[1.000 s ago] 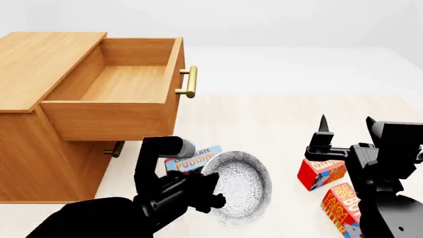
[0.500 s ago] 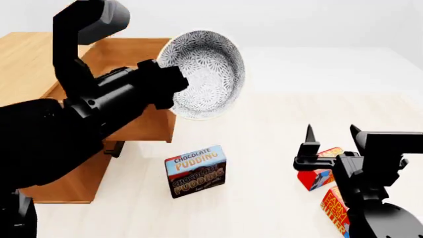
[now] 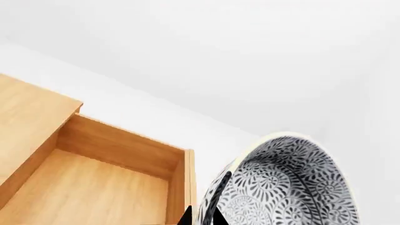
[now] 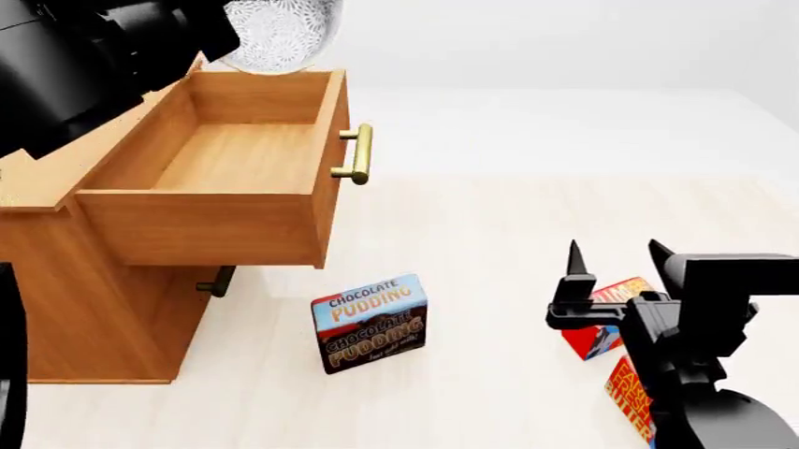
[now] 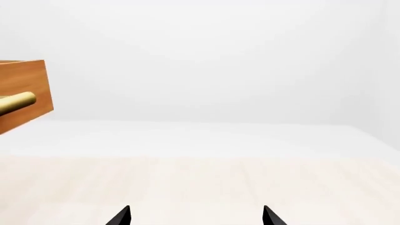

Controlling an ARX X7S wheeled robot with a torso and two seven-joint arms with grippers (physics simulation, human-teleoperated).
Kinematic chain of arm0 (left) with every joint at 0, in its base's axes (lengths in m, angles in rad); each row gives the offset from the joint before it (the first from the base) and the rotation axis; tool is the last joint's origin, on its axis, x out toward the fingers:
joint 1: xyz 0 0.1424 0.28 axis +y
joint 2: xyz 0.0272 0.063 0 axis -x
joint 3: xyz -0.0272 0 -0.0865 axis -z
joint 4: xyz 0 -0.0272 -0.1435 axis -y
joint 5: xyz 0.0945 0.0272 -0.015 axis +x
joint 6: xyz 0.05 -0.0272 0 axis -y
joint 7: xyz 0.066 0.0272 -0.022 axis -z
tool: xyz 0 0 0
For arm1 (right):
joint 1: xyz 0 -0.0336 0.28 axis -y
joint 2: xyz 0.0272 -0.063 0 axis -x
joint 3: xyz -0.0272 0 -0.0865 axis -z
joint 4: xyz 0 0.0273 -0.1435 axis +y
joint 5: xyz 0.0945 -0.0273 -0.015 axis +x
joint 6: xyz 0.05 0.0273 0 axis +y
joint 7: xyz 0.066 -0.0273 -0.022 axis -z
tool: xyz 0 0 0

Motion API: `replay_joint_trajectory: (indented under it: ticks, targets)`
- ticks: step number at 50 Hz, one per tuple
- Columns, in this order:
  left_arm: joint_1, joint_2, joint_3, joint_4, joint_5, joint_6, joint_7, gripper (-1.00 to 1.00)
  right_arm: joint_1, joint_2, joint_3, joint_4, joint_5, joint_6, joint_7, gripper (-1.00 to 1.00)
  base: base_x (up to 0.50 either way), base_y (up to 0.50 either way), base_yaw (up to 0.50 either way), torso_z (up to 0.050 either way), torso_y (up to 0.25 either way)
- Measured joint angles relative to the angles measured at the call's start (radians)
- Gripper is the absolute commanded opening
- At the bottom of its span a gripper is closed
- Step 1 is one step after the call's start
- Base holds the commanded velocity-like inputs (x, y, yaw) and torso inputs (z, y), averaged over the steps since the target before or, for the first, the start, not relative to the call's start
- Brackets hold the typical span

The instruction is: Put the bowl in the top drawer of the cabinet.

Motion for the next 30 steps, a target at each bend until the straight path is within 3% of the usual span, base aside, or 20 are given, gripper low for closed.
replay_joint_trajectory:
  ticks: [12, 30]
  targets:
    - [-0.108, 0.054, 0.084, -0.329, 0.202, 0.074, 0.035, -1.00, -0.007, 0.002, 0.003, 0.009, 0.013, -0.013, -0.008, 1.00, 0.00, 0.00, 0.00, 0.000, 0.000]
    - [-0.137, 0.125, 0.090, -0.601, 0.283, 0.178, 0.059, -1.00, -0.026, 0.010, 0.005, 0.010, 0.010, -0.021, 0.003, 1.00, 0.00, 0.00, 0.00, 0.000, 0.001]
